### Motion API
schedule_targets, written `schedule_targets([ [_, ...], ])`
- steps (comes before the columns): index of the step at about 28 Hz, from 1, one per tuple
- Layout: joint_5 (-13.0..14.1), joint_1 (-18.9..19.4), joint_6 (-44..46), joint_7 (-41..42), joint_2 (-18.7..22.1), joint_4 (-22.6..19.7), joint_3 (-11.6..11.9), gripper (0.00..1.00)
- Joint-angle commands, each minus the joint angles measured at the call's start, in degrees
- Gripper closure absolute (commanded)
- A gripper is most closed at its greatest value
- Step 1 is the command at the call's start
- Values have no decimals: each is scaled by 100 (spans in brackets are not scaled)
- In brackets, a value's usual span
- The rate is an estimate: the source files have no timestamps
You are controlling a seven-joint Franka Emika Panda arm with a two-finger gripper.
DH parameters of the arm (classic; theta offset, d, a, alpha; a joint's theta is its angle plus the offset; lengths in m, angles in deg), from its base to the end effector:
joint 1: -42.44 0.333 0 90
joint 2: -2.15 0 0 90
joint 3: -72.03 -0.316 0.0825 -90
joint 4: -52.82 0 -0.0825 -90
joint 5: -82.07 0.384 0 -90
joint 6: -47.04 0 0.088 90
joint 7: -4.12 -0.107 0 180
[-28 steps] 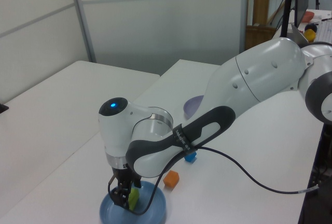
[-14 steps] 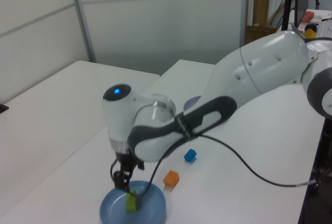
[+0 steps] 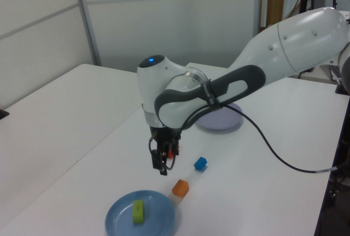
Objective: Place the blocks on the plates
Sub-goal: 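Lift the gripper and move it over the orange block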
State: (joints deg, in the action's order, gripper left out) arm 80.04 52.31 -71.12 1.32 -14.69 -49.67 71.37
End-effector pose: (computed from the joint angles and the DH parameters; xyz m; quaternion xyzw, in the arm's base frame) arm 0.6213 0.1131 0.3866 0.9970 0.0757 -0.0085 0.0149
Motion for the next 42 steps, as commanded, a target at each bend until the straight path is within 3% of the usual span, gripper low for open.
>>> schedule_targets([
  [1,27,50,-663,157,585,-1123,14,0],
  [10,-34,-135,-1200,166,532,-1414,14,0],
  [17,-96,-64,-1701,148,515,-1756,5,0],
  [28,-175,103,-1842,86,304,-1774,5,1],
  [29,-175,103,-1851,86,304,-1783,5,8],
  [30,-175,94,-1860,86,286,-1774,5,30],
  [32,-175,94,-1868,86,242,-1774,5,47],
  [34,-184,94,-1877,86,234,-1757,5,57],
  [39,-184,59,-1956,86,225,-1704,5,60],
  [40,-184,50,-1965,86,225,-1695,5,66],
  [42,-184,41,-1965,95,233,-1686,14,68],
])
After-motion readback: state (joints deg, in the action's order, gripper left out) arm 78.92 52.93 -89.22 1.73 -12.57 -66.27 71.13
